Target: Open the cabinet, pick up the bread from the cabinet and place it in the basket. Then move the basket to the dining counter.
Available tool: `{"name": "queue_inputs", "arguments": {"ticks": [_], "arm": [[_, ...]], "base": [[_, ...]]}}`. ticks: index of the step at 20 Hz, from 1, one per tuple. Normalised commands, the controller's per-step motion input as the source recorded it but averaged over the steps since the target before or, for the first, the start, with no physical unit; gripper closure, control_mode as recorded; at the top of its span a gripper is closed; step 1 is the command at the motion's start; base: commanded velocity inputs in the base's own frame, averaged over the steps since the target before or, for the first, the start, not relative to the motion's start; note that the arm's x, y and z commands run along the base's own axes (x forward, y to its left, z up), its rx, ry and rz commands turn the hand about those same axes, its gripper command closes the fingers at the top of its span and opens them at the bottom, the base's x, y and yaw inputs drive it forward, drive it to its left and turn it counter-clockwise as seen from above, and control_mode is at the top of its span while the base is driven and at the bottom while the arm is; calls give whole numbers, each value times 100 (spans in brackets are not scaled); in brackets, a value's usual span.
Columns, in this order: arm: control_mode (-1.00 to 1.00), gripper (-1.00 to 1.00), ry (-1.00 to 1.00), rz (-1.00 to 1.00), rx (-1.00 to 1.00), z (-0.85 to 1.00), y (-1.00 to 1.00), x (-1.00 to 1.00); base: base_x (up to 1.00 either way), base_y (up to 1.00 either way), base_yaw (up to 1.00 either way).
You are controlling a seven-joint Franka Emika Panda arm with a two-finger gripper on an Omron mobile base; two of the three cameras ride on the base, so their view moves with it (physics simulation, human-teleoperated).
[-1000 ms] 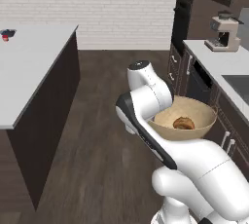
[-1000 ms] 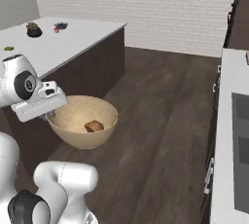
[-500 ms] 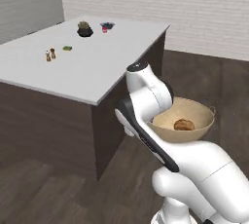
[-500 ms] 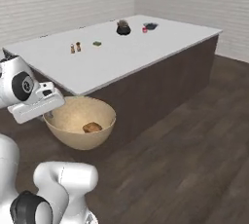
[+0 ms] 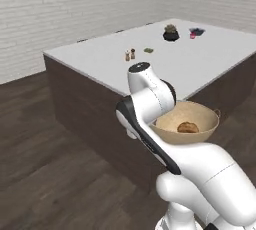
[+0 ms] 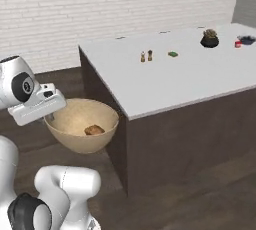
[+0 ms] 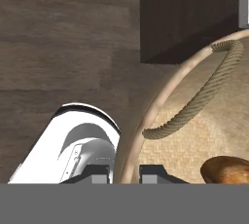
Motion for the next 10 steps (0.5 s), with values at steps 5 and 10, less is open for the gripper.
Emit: {"name": "queue_inputs", "arguments": {"ticks": [5, 10], "arm": [[100, 100, 0, 0, 0, 0, 0, 0], [100, 100, 0, 0, 0, 0, 0, 0]], "base": [[51, -76, 65], [47, -75, 65]]}}
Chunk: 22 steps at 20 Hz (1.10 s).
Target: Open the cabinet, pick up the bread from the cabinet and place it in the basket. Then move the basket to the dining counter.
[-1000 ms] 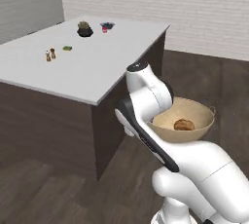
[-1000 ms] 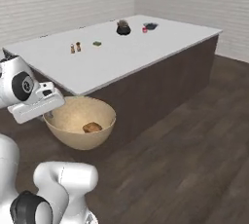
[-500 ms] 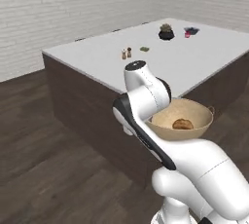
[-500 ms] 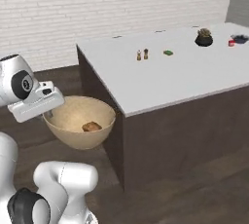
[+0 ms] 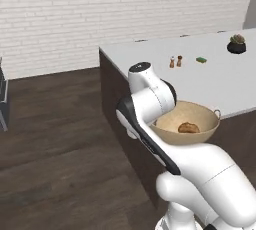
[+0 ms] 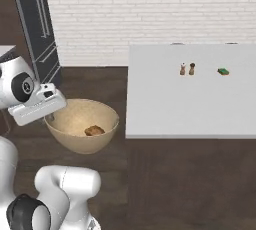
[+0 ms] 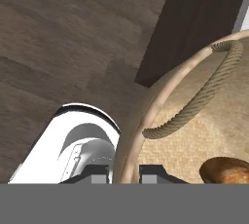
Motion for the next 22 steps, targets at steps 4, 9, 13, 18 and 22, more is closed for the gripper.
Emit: {"name": "queue_inputs", "arguments": {"ticks": [4, 9, 13, 18, 22], "arm": [[100, 100, 0, 0, 0, 0, 0, 0], [100, 100, 0, 0, 0, 0, 0, 0], [100, 100, 0, 0, 0, 0, 0, 0], [100, 100, 0, 0, 0, 0, 0, 0], [100, 100, 0, 0, 0, 0, 0, 0]], "base": [[-3, -97, 44], [-4, -100, 5], [16, -100, -5], [61, -76, 0], [44, -13, 10]]}}
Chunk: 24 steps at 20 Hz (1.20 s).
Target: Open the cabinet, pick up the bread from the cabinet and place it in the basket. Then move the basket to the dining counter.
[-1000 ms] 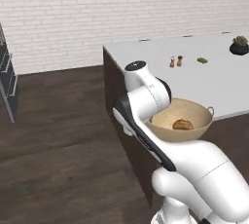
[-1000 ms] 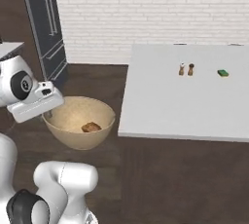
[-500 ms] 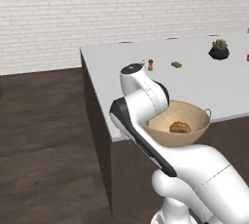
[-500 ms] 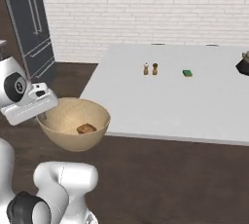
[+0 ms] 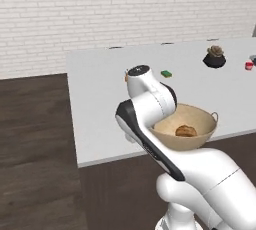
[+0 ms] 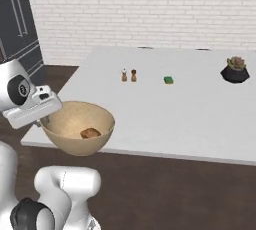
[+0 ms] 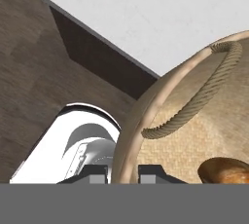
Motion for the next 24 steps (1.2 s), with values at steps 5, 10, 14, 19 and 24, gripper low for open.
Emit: {"name": "queue_inputs", "arguments": {"ticks": [5, 10, 14, 19, 24], "arm": [[100, 100, 0, 0, 0, 0, 0, 0], [100, 100, 0, 0, 0, 0, 0, 0], [100, 100, 0, 0, 0, 0, 0, 0], [-100, 100, 0, 1, 0, 0, 0, 22], [-100, 100, 0, 5, 0, 0, 1, 64]], "base": [[27, 0, 4], [45, 1, 6], [38, 0, 4], [16, 1, 1], [0, 0, 0]]}}
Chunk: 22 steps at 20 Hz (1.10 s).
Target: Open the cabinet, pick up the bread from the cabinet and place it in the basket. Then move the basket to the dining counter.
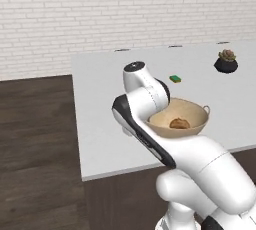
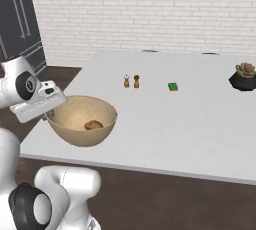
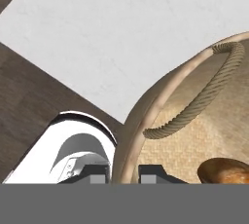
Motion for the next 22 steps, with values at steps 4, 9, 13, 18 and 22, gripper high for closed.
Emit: {"name": "queue_inputs", "arguments": {"ticks": [4, 9, 13, 18, 22], "arm": [[-100, 100, 0, 0, 0, -15, -2, 100], [-100, 100, 0, 0, 0, -41, -24, 100], [-100, 100, 0, 0, -2, -60, -1, 83], [-100, 100, -2, 0, -3, -54, 0, 23], [-100, 100, -4, 0, -5, -47, 0, 0]], "base": [[0, 0, 0], [0, 0, 0], [0, 0, 0], [0, 0, 0], [0, 0, 0]]}}
